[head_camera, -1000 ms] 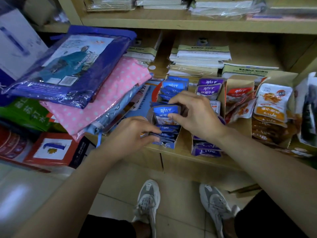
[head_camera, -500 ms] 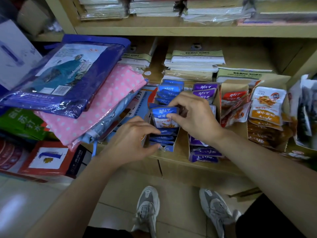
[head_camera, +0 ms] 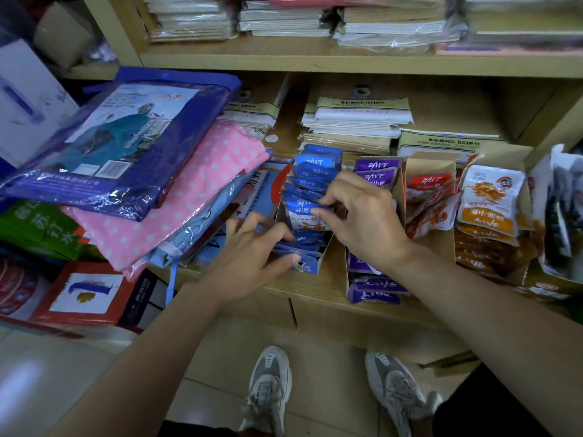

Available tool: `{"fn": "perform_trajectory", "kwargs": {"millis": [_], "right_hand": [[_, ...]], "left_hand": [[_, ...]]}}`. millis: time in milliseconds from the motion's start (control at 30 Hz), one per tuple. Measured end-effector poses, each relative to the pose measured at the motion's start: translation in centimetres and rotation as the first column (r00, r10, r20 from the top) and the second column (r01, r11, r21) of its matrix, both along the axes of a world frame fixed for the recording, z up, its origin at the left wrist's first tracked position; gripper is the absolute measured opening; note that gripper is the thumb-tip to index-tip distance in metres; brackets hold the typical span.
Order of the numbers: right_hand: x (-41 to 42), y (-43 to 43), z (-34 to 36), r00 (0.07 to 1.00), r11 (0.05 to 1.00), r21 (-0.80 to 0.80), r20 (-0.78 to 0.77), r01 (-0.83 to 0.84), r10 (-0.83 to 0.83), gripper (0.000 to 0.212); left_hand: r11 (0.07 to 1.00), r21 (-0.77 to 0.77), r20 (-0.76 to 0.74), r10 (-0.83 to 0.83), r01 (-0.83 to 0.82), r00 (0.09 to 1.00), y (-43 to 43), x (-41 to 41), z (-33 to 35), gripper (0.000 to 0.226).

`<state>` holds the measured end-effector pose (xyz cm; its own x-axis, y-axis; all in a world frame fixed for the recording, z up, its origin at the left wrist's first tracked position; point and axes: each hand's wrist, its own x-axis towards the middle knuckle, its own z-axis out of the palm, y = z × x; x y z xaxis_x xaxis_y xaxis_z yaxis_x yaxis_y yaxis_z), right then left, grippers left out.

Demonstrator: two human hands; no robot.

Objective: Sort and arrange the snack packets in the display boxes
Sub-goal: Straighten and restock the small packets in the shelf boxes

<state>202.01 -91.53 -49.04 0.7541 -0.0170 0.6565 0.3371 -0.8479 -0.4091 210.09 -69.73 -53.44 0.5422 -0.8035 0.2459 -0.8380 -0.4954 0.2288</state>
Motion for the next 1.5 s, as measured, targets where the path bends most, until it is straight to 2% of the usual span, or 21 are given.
{"fn": "perform_trajectory", "kwargs": {"millis": [133, 233, 333, 467, 567, 667, 733, 867, 1067, 1133, 1267, 1367, 1467, 1500], "right_hand": [[-0.2, 0.3, 0.1, 0.999, 0.999, -0.040, 0.029, 0.014, -0.013, 0.022], [-0.4, 0.4, 0.4, 1.000, 1.000, -0.013, 0.012, 0.021, -0.021, 0.021], [-0.4, -0.3, 0.8, 0.994, 0.993, 0.112, -0.103, 0.035, -0.024, 0.022], [-0.7, -1.2, 1.1, 0.956, 0.962, 0.272, -0.277, -0.014, 0.093, 0.031], [-0.8, -1.4, 1.2, 0.915, 0.970, 0.236, -0.373, -0.065, 0.152, 0.043], [-0.7, -1.4, 1.3, 0.944, 0.989, 0.122, -0.310, -0.079, 0.114, 0.032], [-0.5, -1.5, 1.3, 0.966, 0.993, 0.107, -0.249, -0.044, 0.069, 0.031], [-0.3, -1.4, 1.1, 0.961, 0.993, 0.106, -0.268, -0.046, 0.074, 0.028], [0.1, -1.6, 1.3, 0.931, 0.956, 0.287, -0.331, -0.057, 0.155, 0.036], [0.1, -1.8, 1.4, 0.924, 0.951, 0.303, -0.341, -0.066, 0.173, 0.036], [0.4, -1.2, 0.8, 0.886, 0.970, 0.210, -0.416, -0.125, 0.204, 0.032], [0.7, -0.7, 0.7, 0.863, 0.971, 0.189, -0.453, -0.150, 0.221, 0.031], [0.2, -1.1, 1.0, 0.847, 0.966, 0.235, -0.489, -0.105, 0.211, 0.043], [0.0, -1.2, 1.1, 0.854, 0.960, 0.265, -0.476, -0.089, 0.211, 0.040]], "left_hand": [[0.998, -0.053, 0.066, -0.026, 0.029, 0.997, 0.1, -0.6, -0.1, 0.043], [0.990, -0.136, 0.043, -0.015, 0.021, 0.999, 0.2, -0.8, -0.1, 0.035], [0.975, -0.218, -0.064, 0.019, -0.033, 0.998, 0.3, -0.7, -0.5, 0.031], [0.946, -0.307, -0.172, 0.055, -0.106, 0.984, 0.3, -1.1, -0.7, 0.030], [0.924, -0.363, -0.246, 0.033, -0.123, 0.969, 0.2, -1.5, -0.1, 0.029], [0.911, -0.390, -0.312, 0.006, -0.134, 0.950, 0.2, -1.6, 0.4, 0.028], [0.903, -0.409, -0.325, -0.009, -0.132, 0.946, 0.3, -2.0, 0.8, 0.028], [0.897, -0.432, -0.257, -0.016, -0.100, 0.966, 0.6, -2.6, 2.0, 0.024], [0.862, -0.494, -0.235, -0.007, -0.113, 0.972, 0.7, -1.8, 4.8, 0.029], [0.843, -0.524, -0.246, -0.012, -0.123, 0.969, 0.8, -1.5, 5.2, 0.026], [0.861, -0.464, -0.379, 0.023, -0.211, 0.925, 1.2, -0.4, 3.3, 0.027], [0.894, -0.401, -0.416, 0.019, -0.202, 0.909, 1.4, -0.1, 2.4, 0.024], [0.916, -0.371, -0.498, -0.055, -0.155, 0.866, 1.6, -0.2, 2.2, 0.035], [0.924, -0.355, -0.498, -0.056, -0.144, 0.866, 1.7, -0.2, 2.2, 0.041]]}}
